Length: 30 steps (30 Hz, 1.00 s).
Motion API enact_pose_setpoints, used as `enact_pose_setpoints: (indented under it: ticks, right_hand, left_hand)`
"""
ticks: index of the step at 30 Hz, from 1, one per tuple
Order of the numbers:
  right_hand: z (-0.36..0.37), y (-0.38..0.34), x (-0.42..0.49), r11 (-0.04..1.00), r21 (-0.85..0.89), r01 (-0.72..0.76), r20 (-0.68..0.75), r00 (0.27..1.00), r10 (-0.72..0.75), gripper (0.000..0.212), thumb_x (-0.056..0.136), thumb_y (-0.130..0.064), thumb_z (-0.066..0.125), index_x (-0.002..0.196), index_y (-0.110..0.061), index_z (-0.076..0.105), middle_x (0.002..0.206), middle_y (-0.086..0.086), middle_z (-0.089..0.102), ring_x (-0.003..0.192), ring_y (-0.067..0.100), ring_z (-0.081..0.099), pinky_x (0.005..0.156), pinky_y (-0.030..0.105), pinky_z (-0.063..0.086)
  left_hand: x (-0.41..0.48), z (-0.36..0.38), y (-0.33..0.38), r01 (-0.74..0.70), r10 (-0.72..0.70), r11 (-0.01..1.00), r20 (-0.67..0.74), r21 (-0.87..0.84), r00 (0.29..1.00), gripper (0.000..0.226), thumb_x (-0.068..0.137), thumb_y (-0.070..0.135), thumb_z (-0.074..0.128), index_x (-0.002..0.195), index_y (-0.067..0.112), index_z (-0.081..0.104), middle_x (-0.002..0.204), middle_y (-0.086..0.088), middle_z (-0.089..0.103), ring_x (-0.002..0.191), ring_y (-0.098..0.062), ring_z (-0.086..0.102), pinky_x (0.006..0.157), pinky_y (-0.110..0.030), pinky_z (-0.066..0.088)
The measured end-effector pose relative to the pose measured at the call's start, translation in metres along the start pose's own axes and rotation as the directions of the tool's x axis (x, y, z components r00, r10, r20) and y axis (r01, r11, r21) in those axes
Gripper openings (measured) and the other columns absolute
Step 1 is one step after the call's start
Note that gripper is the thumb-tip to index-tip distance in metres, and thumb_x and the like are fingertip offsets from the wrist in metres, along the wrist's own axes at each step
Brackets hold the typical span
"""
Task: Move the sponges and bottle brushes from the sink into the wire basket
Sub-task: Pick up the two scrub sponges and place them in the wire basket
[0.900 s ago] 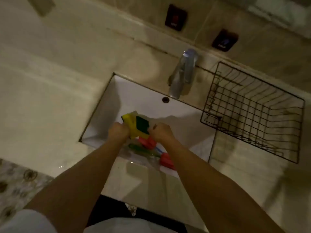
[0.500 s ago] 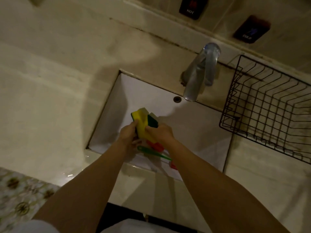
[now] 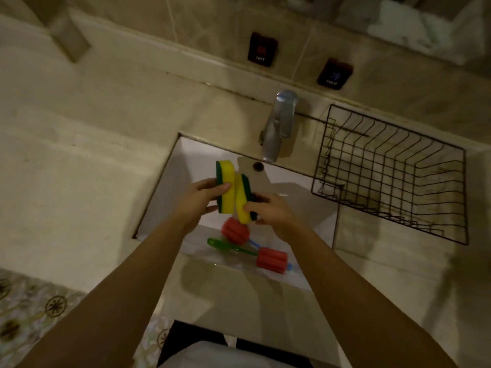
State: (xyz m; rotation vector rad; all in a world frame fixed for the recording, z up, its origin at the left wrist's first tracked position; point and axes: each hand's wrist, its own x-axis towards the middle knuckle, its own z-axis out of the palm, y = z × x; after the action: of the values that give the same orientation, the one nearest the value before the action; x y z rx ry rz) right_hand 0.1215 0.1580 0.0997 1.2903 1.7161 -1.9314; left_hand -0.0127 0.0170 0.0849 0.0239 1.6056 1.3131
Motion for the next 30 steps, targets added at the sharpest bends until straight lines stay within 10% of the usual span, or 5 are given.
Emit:
enact_pose_setpoints:
  ticks: [7,14,19,26,30]
  right_hand:
    - [-0.069,0.013,-0.070,0.939,0.167,0.301,-0.167,0.947,-0.274,0.044,0.075,-0.011,0.073,0.116,-0.025,0.066,0.114,-0.001,0.071,0.091,0.014,0.071,0.074,0.034,0.061]
    - [-0.162,0.015,-0.120,0.901,0.164,0.401,-0.409,0.859,-0.308,0.050,0.062,-0.020,0.075,0.103,-0.047,0.066,0.114,-0.009,0.070,0.102,0.010,0.066,0.079,0.032,0.058]
    - [-0.216,0.013,-0.118,0.927,0.028,0.374,-0.479,0.819,-0.316,0.065,0.072,-0.007,0.075,0.126,-0.038,0.056,0.120,-0.010,0.061,0.107,0.008,0.059,0.069,0.020,0.053]
    - [-0.258,-0.006,-0.053,0.839,-0.420,0.347,-0.418,0.746,-0.518,0.063,0.071,-0.007,0.080,0.130,-0.012,0.057,0.116,0.003,0.061,0.105,0.014,0.057,0.075,0.005,0.043]
    - [-0.267,-0.020,-0.002,0.667,-0.680,0.303,-0.282,0.732,-0.620,0.049,0.077,-0.012,0.076,0.124,-0.014,0.063,0.122,0.010,0.062,0.113,0.025,0.056,0.092,0.039,0.051]
  left_hand:
    - [-0.032,0.068,0.040,-0.432,0.445,0.856,0.020,0.284,0.895,0.055,0.057,0.043,0.086,0.109,0.035,0.068,0.106,0.009,0.073,0.096,-0.008,0.068,0.078,-0.028,0.059]
    - [-0.035,0.147,0.074,-0.656,0.633,0.503,0.278,0.562,0.723,0.064,0.063,0.050,0.079,0.122,0.036,0.057,0.100,0.030,0.059,0.094,0.014,0.057,0.079,-0.018,0.049]
    - [-0.024,0.183,0.086,-0.657,0.653,0.269,0.368,0.704,0.662,0.068,0.068,0.037,0.083,0.129,0.019,0.058,0.116,-0.007,0.064,0.099,-0.016,0.058,0.086,-0.030,0.049]
    - [-0.013,0.205,0.085,-0.543,0.573,0.154,0.373,0.826,0.730,0.072,0.071,0.040,0.076,0.136,0.026,0.049,0.126,-0.004,0.056,0.113,-0.024,0.039,0.094,-0.034,0.036]
    - [-0.001,0.206,0.083,-0.493,0.534,0.187,0.334,0.849,0.777,0.072,0.073,0.041,0.074,0.138,0.032,0.045,0.133,-0.002,0.051,0.119,-0.025,0.036,0.100,-0.039,0.039]
